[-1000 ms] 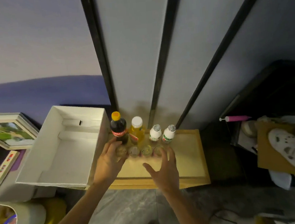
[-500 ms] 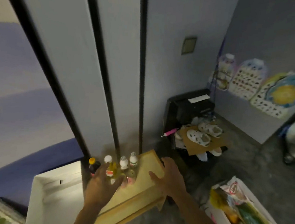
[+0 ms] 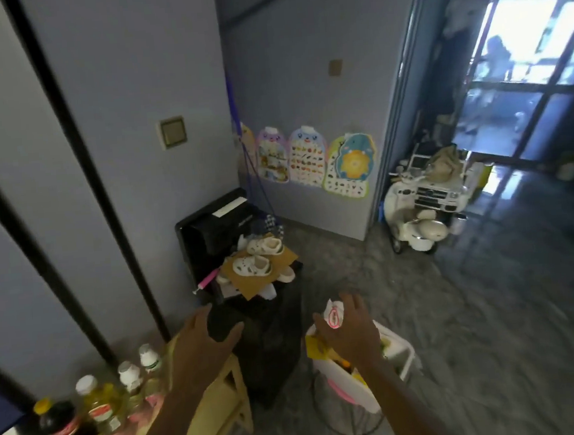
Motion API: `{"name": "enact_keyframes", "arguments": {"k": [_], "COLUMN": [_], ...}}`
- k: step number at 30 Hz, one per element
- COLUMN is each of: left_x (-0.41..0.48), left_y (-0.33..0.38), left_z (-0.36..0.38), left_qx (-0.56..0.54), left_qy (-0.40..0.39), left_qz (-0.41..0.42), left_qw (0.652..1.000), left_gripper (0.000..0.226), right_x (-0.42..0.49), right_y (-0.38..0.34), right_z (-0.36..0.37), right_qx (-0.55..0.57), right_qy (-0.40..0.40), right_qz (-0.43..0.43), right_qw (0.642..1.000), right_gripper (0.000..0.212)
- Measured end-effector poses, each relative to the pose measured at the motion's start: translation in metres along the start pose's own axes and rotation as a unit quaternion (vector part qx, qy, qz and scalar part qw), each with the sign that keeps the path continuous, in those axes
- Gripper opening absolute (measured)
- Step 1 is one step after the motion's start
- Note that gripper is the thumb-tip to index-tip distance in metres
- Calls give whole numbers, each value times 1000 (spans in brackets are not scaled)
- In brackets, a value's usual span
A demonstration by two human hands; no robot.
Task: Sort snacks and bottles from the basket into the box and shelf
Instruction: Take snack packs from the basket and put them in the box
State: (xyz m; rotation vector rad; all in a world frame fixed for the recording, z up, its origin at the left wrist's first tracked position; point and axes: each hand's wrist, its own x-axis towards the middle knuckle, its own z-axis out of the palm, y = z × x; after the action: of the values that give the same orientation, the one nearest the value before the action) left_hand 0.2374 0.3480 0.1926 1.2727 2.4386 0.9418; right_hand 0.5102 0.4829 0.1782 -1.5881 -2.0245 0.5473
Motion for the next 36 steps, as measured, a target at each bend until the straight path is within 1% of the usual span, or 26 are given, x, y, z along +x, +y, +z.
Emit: {"name": "enact_keyframes", "arguments": {"k": [1,5,8,10,13,17,20,24,27,29,32,36], "left_x": [-2,-17,-28,-32,-37,-40,-28,8,44,69,101,120], "left_y": [18,83,123,142,164,186,188,178,169,155,129,89], "left_z": [13,69,104,126,156,191,218,261,295,318,353,402], "left_qx": [-6,-21,-15,-5,8,9,18,28,30,39,54,62], "left_qy": [-7,-41,-70,-88,-111,-120,-150,-185,-200,-212,-237,-261], "left_qz": [14,60,77,78,93,92,94,94,77,63,29,-30], "left_qw": [1000,997,994,993,989,989,984,978,976,975,970,963], "left_gripper": [90,94,101,106,112,108,101,101,98,95,97,100], "right_x": [-3,-12,-15,-16,-15,-5,13,46,74,92,120,143], "right_y": [14,75,119,144,171,201,221,240,256,269,286,312], "right_z": [-14,-62,-87,-97,-107,-103,-90,-69,-44,-22,15,78], "right_qx": [0,-9,-23,-33,-48,-70,-70,-77,-82,-85,-103,-108], "right_qy": [7,15,9,8,1,-8,-15,-34,-67,-93,-140,-192], "right_qz": [10,36,64,74,85,88,104,118,130,135,139,124], "right_qw": [1000,999,998,997,995,994,992,989,986,983,975,967], "right_gripper": [93,87,96,101,103,102,103,101,101,103,107,107]}}
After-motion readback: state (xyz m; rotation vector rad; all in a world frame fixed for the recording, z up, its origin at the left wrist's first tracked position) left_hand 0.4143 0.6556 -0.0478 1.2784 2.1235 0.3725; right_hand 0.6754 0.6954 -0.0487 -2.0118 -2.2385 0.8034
